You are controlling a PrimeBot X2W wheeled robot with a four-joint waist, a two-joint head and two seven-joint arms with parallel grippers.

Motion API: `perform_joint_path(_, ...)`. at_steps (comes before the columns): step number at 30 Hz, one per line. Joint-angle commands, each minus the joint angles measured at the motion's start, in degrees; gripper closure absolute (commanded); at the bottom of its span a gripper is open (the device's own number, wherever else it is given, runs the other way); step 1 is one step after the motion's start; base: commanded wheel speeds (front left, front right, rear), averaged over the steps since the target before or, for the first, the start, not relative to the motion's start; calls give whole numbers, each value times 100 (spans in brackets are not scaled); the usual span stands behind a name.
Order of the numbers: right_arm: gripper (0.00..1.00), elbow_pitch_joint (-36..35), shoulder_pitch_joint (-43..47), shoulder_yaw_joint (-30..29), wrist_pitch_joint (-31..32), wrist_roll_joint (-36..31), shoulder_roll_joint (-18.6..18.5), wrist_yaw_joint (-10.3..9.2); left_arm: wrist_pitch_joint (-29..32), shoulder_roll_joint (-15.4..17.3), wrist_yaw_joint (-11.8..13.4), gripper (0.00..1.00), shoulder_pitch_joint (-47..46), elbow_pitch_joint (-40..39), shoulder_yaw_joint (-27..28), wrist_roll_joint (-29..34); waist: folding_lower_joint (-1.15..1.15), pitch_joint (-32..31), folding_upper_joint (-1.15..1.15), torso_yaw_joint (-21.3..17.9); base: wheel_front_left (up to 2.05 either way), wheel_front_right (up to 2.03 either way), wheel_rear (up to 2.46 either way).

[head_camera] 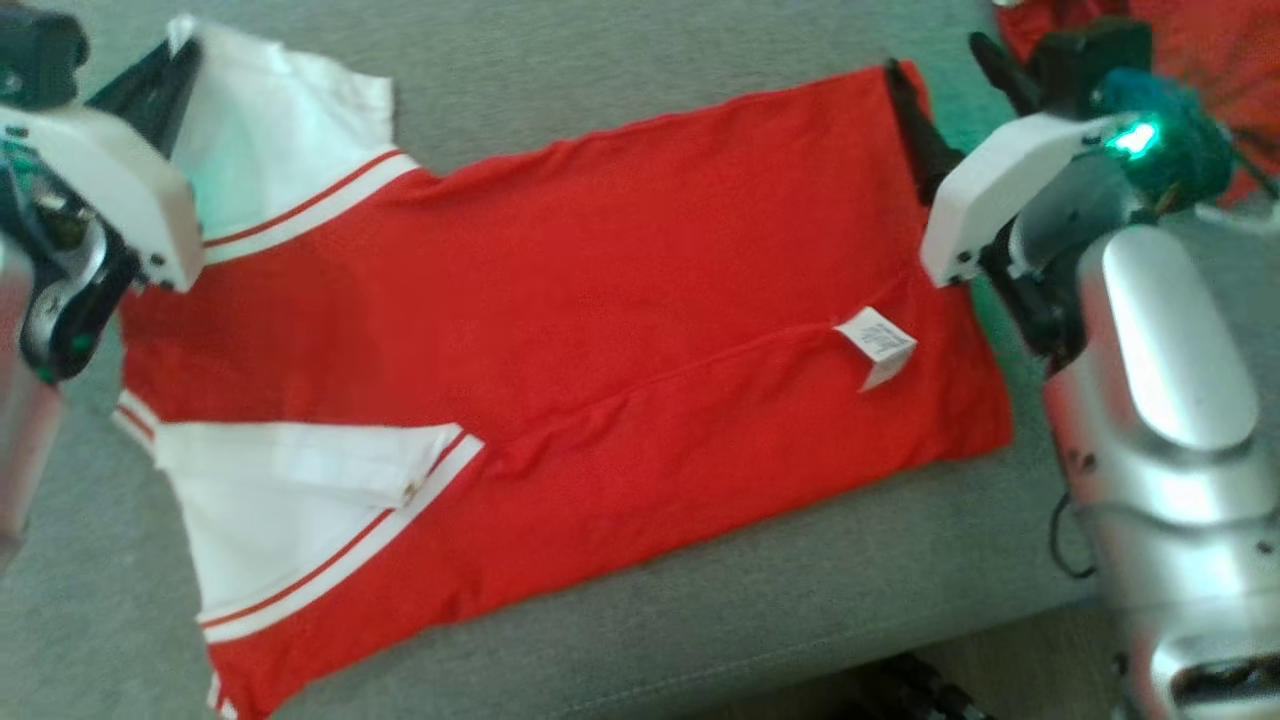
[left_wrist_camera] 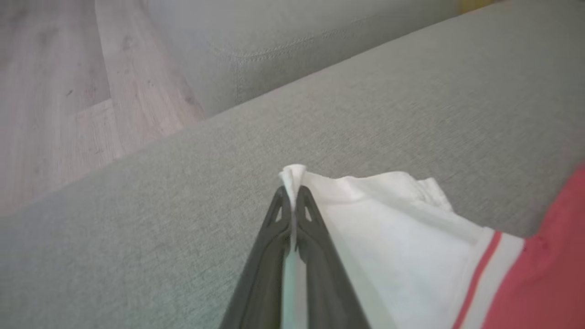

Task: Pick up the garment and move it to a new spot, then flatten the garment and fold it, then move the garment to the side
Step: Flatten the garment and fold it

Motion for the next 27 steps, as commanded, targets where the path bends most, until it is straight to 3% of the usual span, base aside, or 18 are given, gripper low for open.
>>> perform_joint_path(1, 0, 138, -298, 111, 232, -105, -145, -4, -187, 187, -22, 100, -382, -303, 221, 62, 0, -29, 0, 209, 0, 0, 0)
perform_joint_path(12, 1, 1186, -851, 257, 1097, 199, -509, -4, -546, 36, -27, 100, -313, -896, -8, 52, 0, -77, 0, 587, 0, 0, 0)
perform_joint_path(13, 5, 1244, -867, 287, 1179, 237, -528, -4, -551, 27, -27, 100, -307, -923, -28, 48, 0, -85, 0, 600, 0, 0, 0)
perform_joint_path(14, 18, 1282, -880, 318, 1240, 293, -542, -4, -556, 19, -27, 100, -302, -943, -48, 43, 0, -96, 0, 611, 0, 0, 0)
perform_joint_path(15, 33, 1304, -890, 326, 1271, 368, -548, -4, -562, 13, -27, 100, -302, -962, -65, 39, 0, -105, 0, 620, 0, 0, 0)
perform_joint_path(16, 56, 1321, -899, 341, 1294, 425, -563, -4, -566, 7, -28, 100, -305, -976, -79, 33, 0, -114, 0, 627, 0, 0, 0)
perform_joint_path(17, 62, 1338, -906, 361, 1308, 458, -585, -4, -570, 4, -28, 100, -307, -982, -91, 28, 0, -128, 0, 631, 0, 0, 0)
perform_joint_path(18, 75, 1365, -911, 381, 1332, 471, -607, -4, -573, 1, -28, 100, -306, -985, -103, 22, 0, -144, 0, 634, 0, 0, 0)
perform_joint_path(19, 100, 1388, -913, 385, 1336, 490, -619, -4, -579, 0, -28, 100, -304, -985, -112, 16, 0, -166, 0, 636, 0, 0, 0)
perform_joint_path(27, 100, 1448, -897, 313, 882, 603, -628, -4, -771, 69, -27, 100, -169, -1016, -110, -45, 0, -442, 0, 647, 0, 0, 0)
